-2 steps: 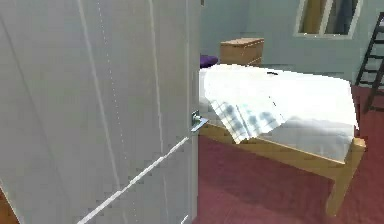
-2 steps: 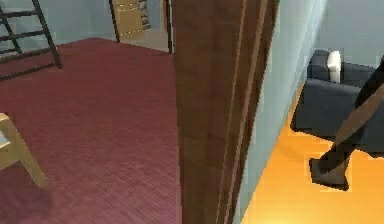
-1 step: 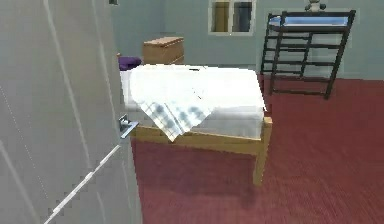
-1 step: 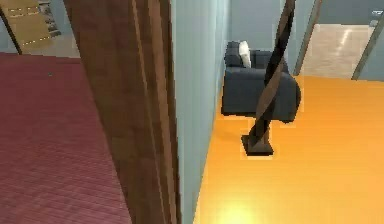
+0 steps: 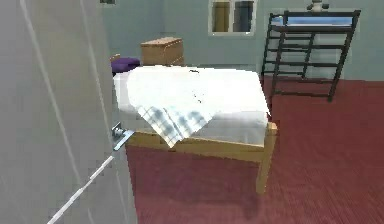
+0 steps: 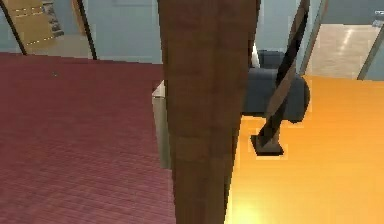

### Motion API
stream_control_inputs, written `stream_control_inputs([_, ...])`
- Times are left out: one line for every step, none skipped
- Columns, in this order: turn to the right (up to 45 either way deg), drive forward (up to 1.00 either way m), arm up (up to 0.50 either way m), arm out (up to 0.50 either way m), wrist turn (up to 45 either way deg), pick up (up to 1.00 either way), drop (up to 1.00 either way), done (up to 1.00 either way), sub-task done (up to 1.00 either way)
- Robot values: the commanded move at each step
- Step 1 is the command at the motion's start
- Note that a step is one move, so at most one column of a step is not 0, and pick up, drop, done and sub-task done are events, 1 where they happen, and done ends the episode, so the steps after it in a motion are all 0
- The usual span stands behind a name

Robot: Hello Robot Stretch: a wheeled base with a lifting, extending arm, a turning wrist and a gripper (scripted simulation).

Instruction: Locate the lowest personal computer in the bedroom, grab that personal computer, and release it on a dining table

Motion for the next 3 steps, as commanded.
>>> stream_control_inputs([45.0,0.0,0.0,0.0,0.0,0.0,0.0,0.0,0.0])
stream_control_inputs([3.0,0.0,0.0,0.0,0.0,0.0,0.0,0.0,0.0])
stream_control_inputs([0.0,0.95,0.0,0.0,0.0,0.0,0.0,0.0,0.0])
